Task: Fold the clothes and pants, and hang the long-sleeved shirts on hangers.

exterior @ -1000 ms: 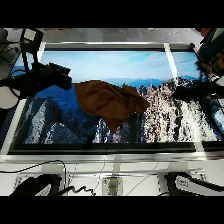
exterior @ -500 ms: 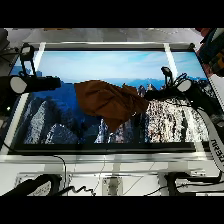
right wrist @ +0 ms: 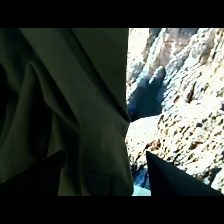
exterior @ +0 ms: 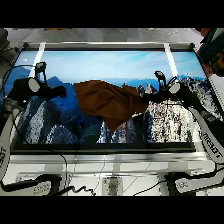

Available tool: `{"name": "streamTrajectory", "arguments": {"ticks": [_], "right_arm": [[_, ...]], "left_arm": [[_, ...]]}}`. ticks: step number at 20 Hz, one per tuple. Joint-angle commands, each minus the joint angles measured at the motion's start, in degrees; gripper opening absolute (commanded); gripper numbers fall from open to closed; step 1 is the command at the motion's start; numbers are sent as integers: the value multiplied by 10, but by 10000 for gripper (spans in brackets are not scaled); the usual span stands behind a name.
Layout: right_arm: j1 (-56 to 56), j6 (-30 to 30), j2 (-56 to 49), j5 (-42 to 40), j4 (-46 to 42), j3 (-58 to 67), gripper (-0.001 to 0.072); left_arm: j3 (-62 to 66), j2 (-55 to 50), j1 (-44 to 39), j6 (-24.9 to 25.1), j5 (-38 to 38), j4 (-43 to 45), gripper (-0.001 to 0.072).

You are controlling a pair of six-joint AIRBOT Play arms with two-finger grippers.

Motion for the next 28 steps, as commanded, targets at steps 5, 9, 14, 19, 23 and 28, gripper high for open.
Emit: {"name": "streamTrajectory", "arguments": {"ticks": [5, 9, 14, 19, 23, 28], "right_arm": [[1, 1, -3, 1, -2, 0, 501], [1, 1, -3, 3, 1, 1, 236], [1, 1, -3, 4, 2, 1, 57], [1, 1, 1, 3, 1, 1, 13], [1, 1, 2, 2, 1, 1, 13], [1, 1, 2, 2, 2, 1, 13]], "left_arm": [[0, -48, 1, -10, -1, -17, 578], [0, -74, 1, -30, 14, -19, 578], [0, -120, 1, -31, 123, -115, 578], [1, -176, 1, -31, 169, -159, 577], [1, -195, 1, -30, 173, -196, 572], [1, -196, -10, -30, 173, -198, 410]]}}
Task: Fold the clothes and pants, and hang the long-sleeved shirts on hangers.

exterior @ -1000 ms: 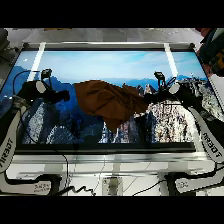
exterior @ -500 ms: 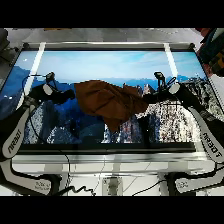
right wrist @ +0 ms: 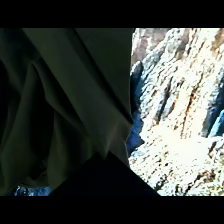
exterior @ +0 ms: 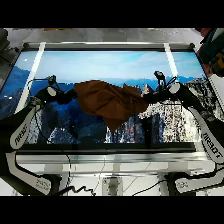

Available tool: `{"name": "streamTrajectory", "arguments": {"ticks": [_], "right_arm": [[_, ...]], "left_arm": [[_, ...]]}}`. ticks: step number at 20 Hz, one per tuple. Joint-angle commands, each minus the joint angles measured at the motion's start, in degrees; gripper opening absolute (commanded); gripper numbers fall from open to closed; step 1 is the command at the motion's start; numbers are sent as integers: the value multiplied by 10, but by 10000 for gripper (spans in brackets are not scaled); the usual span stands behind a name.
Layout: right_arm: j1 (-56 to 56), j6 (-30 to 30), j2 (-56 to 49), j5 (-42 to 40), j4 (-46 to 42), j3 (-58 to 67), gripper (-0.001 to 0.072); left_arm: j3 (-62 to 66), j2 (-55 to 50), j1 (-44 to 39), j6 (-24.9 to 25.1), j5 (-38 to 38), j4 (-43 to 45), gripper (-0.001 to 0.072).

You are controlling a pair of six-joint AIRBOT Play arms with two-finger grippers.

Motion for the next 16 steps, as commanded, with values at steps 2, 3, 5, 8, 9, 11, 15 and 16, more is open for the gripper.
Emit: {"name": "streamTrajectory", "arguments": {"ticks": [2, 3, 5, 8, 9, 11, 15, 16], "right_arm": [[0, 0, 0, 0, 0, 1, 13], [0, 0, 0, 0, 0, 1, 13], [0, 0, 0, 0, 0, 1, 13], [0, 0, 5, 2, 1, 1, 13], [0, 0, 7, 4, 1, 1, 13], [0, 0, 16, 6, 0, 2, 13], [0, 0, 56, 10, -15, 31, 12], [0, 0, 71, 10, -24, 43, 12]], "left_arm": [[0, -4, -18, 0, -2, -6, 409], [0, -4, -25, -1, -2, -6, 409], [0, -4, -34, -1, -1, -6, 409], [0, -4, -42, -1, 2, -6, 200], [0, -4, -44, -1, 6, -6, 122], [0, -2, -44, -1, 16, -6, 14], [14, 44, -27, 59, 15, -5, 14], [20, 68, -21, 87, 14, -4, 14]]}}
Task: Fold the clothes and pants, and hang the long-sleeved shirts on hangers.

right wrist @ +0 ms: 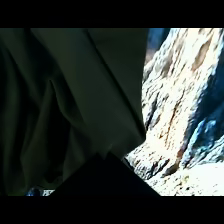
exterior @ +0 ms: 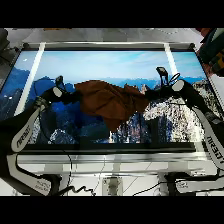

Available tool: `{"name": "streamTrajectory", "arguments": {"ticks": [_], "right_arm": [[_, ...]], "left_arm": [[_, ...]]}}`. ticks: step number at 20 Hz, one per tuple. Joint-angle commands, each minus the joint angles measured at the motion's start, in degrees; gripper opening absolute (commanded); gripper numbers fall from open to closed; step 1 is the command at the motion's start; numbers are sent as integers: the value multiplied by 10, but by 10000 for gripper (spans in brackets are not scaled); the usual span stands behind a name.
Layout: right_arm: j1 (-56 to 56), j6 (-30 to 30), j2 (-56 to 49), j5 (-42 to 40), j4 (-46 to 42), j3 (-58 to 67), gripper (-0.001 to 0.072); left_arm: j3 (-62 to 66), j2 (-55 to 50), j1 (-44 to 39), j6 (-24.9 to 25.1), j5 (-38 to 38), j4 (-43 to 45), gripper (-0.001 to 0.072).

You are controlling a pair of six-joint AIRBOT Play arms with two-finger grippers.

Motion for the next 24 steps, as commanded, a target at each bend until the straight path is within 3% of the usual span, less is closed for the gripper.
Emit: {"name": "streamTrajectory", "arguments": {"ticks": [1, 4, 10, 13, 18, 24], "right_arm": [[0, 0, 45, 1, -28, 35, 12], [-3, 0, 102, 1, -75, 76, 12], [-62, 0, 239, 0, -86, 153, 12], [-71, 0, 309, 0, -86, 172, 12], [-71, 0, 429, 0, -85, 177, 12], [-71, 0, 511, -27, -82, 177, 13]], "left_arm": [[16, 65, 18, 80, 6, 0, 13], [17, 179, 49, 128, 27, 0, 13], [17, 419, 120, 131, 122, 6, 14], [17, 513, 149, 132, 130, 6, 14], [17, 638, 176, 135, 110, 77, 14], [16, 730, 176, 135, 3, 200, 14]]}}
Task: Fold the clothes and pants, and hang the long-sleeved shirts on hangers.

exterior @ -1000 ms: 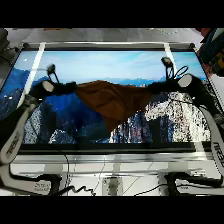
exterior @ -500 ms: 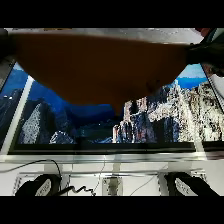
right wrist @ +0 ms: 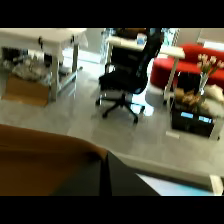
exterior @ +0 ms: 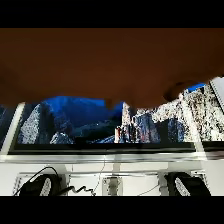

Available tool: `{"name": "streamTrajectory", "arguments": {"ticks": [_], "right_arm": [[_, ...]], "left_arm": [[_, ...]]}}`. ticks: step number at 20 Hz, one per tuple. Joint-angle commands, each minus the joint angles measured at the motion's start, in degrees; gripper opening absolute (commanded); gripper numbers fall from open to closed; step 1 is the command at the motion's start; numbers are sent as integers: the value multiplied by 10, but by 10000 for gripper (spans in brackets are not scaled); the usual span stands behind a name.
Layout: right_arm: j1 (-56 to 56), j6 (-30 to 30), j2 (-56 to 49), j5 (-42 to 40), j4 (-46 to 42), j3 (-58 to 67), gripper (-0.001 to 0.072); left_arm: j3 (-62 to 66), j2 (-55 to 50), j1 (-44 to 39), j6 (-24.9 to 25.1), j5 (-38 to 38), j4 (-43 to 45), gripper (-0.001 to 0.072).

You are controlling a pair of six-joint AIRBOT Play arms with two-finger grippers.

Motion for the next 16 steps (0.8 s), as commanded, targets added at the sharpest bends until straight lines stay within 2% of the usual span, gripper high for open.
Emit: {"name": "streamTrajectory", "arguments": {"ticks": [1, 4, 7, 12, 16], "right_arm": [[0, 1, 33, -17, 3, 1, 12], [0, 1, 3, -10, 4, 0, 12], [0, 2, -68, 13, 24, 0, 12], [0, 2, -251, 92, 84, 0, 13], [0, 2, -403, 80, 84, 0, 13]], "left_arm": [[-2, 41, 2, 0, -84, 64, 13], [-17, 16, 2, 0, -144, 63, 14], [-57, -43, 2, 0, -155, 63, 14], [-118, -227, 2, 0, -154, -9, 13], [-119, -396, 2, 0, -122, -49, 13]]}}
